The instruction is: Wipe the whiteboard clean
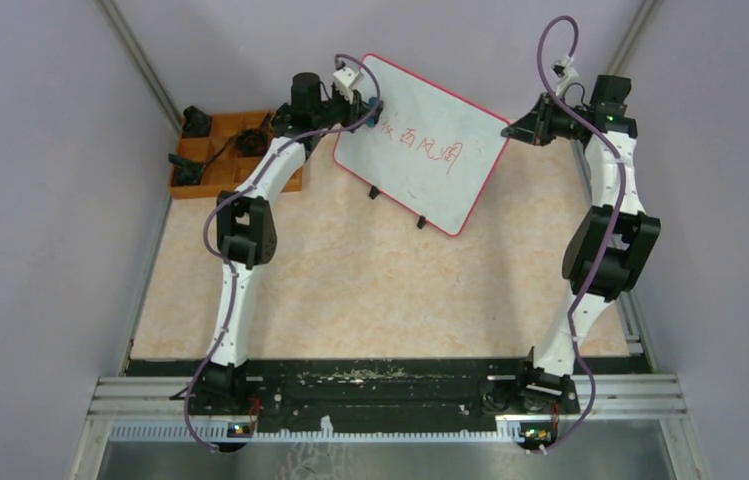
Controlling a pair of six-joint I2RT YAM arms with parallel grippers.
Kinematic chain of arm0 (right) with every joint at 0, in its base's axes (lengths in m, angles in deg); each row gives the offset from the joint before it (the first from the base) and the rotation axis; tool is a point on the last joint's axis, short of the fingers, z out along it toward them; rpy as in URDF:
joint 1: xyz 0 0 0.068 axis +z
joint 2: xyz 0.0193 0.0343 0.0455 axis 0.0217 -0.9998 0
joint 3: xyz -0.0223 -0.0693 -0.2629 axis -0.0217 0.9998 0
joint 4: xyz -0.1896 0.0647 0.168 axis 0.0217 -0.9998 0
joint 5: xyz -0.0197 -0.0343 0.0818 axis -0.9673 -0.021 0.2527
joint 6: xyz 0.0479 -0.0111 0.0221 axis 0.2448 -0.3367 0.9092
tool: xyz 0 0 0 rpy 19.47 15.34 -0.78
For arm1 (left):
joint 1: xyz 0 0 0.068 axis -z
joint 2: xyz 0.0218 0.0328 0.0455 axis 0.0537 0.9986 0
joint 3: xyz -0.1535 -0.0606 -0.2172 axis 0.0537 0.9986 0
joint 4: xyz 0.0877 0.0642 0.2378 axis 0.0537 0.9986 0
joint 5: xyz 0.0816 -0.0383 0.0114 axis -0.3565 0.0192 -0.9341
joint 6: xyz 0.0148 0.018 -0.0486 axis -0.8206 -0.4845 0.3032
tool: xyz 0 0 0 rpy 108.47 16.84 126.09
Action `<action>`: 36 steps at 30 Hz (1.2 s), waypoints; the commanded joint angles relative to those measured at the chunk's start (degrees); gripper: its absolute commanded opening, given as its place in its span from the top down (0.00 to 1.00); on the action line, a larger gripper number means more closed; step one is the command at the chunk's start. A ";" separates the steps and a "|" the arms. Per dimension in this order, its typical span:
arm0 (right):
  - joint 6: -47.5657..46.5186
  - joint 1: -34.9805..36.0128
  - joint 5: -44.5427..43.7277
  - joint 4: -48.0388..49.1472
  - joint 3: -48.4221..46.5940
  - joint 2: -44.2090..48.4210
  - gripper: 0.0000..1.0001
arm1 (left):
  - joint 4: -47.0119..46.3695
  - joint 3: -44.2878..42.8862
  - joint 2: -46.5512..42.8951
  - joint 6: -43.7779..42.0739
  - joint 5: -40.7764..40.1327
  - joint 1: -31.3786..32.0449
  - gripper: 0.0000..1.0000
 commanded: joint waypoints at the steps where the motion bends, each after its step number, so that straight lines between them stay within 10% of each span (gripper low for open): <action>1: -3.11 2.51 1.15 -1.75 1.24 2.33 1.00 | 1.15 -1.02 0.26 1.29 1.57 2.77 1.00; 15: -3.64 2.55 1.08 -1.81 1.88 2.18 1.00 | -0.12 0.02 -1.56 1.29 1.26 7.88 1.00; 36: -4.37 2.78 1.43 -1.71 3.26 3.17 1.00 | -2.65 -2.29 1.35 -6.34 -9.63 -0.88 1.00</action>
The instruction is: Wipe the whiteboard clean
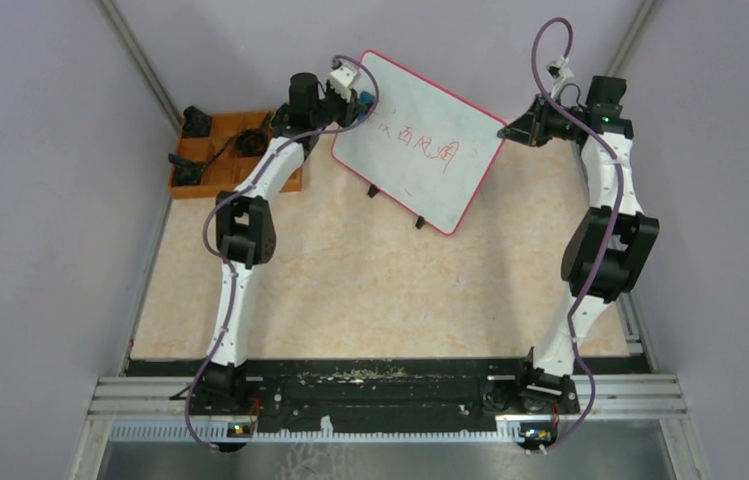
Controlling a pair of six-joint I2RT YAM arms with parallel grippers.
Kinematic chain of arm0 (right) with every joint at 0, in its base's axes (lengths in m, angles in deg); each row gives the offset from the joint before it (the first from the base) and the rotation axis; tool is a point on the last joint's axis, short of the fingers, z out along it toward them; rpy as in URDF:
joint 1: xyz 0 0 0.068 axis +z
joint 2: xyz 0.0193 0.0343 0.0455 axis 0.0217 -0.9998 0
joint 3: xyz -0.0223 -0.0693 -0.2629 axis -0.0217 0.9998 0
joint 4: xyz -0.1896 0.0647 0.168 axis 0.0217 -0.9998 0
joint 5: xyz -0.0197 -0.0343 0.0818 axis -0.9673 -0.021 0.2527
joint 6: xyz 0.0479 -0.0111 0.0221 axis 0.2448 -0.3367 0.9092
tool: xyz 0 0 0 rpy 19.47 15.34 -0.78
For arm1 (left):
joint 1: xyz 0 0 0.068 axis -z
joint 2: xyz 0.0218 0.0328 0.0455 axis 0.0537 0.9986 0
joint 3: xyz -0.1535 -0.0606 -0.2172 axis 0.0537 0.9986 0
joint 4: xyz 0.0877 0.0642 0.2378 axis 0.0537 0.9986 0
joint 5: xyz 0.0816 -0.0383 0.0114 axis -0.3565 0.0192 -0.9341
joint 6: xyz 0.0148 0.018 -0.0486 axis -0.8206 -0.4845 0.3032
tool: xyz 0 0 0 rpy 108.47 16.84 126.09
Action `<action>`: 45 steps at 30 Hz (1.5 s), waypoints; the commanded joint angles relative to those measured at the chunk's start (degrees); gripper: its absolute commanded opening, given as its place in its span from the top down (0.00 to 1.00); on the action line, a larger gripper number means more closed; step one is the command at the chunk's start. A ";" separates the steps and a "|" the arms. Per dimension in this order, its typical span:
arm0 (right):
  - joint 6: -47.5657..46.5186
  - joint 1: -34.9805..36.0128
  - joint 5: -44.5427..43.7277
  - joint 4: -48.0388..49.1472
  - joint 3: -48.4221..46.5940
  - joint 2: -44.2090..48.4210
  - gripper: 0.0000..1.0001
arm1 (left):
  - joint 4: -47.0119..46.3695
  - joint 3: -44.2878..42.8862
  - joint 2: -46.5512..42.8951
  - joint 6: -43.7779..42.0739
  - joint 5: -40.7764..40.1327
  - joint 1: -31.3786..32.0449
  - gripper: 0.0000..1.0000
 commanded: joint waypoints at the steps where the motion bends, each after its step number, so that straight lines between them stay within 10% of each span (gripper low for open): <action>1: -4.06 1.85 1.92 -2.99 1.85 2.36 1.00 | -2.28 -2.26 1.45 -1.47 -2.81 -1.68 1.00; 45: -4.71 2.32 2.52 -3.32 2.06 2.11 1.00 | -2.02 1.96 0.60 3.85 0.95 -3.82 1.00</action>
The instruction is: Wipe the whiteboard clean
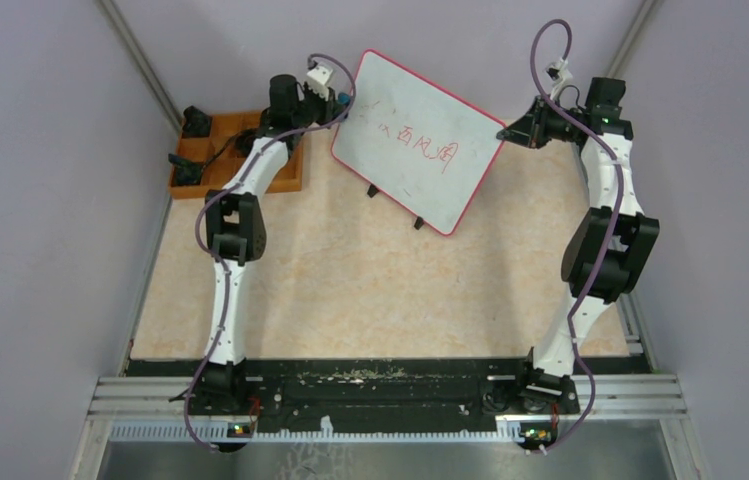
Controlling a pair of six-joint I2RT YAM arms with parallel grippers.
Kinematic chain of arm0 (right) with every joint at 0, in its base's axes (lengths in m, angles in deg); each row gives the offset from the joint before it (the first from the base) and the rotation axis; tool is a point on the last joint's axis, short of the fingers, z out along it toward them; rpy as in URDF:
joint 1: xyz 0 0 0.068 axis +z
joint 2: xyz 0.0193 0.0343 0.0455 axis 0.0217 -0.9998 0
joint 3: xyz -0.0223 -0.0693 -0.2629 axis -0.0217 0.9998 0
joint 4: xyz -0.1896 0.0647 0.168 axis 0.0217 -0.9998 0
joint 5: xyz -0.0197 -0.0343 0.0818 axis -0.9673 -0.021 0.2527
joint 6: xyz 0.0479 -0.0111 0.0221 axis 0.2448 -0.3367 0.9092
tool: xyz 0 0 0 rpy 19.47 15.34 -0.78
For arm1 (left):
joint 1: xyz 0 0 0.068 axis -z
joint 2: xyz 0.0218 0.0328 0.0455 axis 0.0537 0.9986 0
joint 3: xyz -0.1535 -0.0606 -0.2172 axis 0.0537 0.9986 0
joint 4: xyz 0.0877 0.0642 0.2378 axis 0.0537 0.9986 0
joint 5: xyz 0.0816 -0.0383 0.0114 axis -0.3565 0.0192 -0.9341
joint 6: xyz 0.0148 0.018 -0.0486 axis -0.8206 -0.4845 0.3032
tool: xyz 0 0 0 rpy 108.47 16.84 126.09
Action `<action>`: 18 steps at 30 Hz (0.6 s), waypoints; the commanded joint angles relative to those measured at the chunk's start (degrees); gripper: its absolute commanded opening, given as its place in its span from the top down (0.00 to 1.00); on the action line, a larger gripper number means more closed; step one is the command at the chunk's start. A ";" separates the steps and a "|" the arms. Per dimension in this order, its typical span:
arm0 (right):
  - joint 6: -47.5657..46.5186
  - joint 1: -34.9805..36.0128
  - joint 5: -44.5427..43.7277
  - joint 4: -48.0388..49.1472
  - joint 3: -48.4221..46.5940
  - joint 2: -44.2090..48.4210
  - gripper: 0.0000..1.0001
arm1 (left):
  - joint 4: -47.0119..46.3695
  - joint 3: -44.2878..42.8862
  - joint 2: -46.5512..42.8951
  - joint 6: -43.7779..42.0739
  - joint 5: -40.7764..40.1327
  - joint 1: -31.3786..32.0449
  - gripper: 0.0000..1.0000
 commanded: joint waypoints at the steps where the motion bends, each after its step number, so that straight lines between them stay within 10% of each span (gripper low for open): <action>1: -3.49 2.27 1.72 -2.91 1.32 1.75 1.00 | -1.77 1.22 -0.60 2.13 2.08 2.18 1.00; 18: -4.45 2.46 2.54 -3.87 1.57 2.07 1.00 | -3.54 9.44 -6.40 8.13 8.95 6.26 1.00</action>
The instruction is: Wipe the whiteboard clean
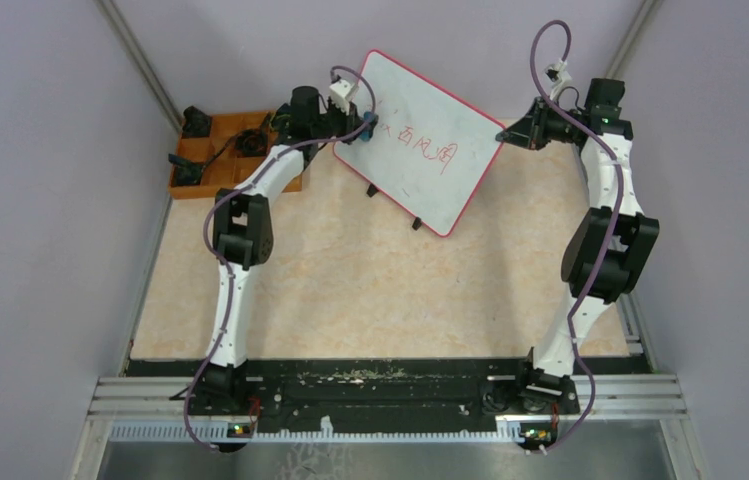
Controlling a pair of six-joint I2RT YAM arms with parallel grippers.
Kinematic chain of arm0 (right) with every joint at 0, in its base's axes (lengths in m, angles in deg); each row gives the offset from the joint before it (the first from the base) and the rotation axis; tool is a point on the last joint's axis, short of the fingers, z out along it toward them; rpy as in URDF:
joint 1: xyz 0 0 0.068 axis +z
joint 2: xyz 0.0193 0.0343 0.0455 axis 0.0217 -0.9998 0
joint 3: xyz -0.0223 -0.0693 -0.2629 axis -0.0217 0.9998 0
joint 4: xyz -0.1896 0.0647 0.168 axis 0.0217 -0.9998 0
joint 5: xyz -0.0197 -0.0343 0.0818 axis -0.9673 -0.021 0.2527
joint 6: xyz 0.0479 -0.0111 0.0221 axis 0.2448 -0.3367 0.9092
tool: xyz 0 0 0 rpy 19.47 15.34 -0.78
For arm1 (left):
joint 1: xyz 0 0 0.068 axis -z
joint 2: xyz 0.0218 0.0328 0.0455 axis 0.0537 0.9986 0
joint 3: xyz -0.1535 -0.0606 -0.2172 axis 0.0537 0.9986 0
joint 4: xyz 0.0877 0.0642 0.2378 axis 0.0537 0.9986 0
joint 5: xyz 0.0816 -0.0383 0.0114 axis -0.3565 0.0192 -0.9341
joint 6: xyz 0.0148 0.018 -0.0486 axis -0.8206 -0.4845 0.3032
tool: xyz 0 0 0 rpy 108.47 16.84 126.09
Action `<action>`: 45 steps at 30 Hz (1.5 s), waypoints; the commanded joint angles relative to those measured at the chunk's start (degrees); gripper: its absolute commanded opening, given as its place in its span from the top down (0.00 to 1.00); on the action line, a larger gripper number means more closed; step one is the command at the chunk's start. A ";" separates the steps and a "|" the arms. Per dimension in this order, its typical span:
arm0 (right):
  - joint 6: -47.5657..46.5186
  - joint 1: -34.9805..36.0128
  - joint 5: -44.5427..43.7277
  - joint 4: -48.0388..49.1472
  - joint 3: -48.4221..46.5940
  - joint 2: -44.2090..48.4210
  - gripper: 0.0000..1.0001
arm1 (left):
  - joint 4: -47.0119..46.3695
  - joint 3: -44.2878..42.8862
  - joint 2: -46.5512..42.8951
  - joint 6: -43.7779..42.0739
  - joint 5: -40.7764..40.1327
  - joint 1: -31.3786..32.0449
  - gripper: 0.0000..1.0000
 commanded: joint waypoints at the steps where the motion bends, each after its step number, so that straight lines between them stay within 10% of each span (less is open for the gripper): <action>1: -4.06 2.48 2.03 -2.59 1.56 1.99 1.00 | -1.01 1.36 -3.87 3.66 5.05 2.00 1.00; 17: -3.82 2.84 1.81 -2.67 1.43 2.15 1.00 | 0.19 0.12 -4.20 4.25 4.62 7.59 1.00; 45: -8.05 3.11 4.14 -6.16 1.57 2.39 1.00 | 1.80 -7.27 0.33 -4.47 -3.68 -2.01 1.00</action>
